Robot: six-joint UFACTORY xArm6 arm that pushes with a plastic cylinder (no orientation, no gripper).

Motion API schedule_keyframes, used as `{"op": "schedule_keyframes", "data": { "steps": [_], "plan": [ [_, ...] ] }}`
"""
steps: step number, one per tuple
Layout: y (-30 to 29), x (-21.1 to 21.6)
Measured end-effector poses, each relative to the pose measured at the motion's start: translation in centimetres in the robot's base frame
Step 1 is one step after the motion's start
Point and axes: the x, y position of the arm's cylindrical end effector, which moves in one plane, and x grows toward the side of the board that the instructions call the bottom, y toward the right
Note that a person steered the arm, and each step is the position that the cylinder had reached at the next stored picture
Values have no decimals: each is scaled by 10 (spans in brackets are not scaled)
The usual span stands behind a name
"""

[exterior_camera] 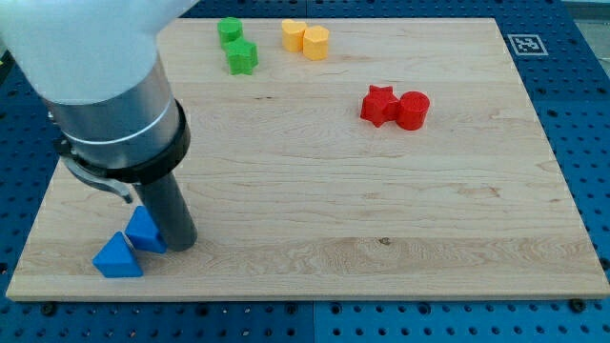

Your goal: Slide your arm closer to the left side of the green star

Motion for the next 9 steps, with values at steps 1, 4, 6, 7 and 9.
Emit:
{"op": "schedule_keyframes", "data": {
  "steps": [1, 4, 6, 7, 9],
  "plan": [
    [10, -1],
    [119, -152],
    [130, -194],
    [130, -194],
    [130, -194]
  ]
}}
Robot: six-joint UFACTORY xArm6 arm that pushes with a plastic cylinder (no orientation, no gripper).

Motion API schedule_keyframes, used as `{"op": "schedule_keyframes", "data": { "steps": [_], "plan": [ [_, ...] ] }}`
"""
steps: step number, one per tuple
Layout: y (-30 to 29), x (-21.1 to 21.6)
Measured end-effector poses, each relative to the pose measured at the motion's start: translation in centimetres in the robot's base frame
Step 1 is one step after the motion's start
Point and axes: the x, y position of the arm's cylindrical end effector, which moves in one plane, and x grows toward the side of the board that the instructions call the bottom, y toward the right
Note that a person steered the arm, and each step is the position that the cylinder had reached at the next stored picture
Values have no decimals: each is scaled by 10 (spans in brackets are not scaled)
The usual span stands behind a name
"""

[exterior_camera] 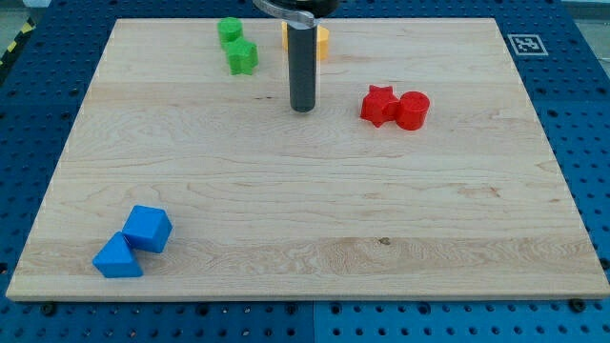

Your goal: Slide your arm closer to the left side of the green star

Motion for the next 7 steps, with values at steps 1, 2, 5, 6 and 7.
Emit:
{"op": "schedule_keyframes", "data": {
  "steps": [1, 2, 5, 6, 7],
  "plan": [
    [-14, -6],
    [-78, -28],
    [-142, -96],
    [-116, -98],
    [-108, -98]
  ]
}}
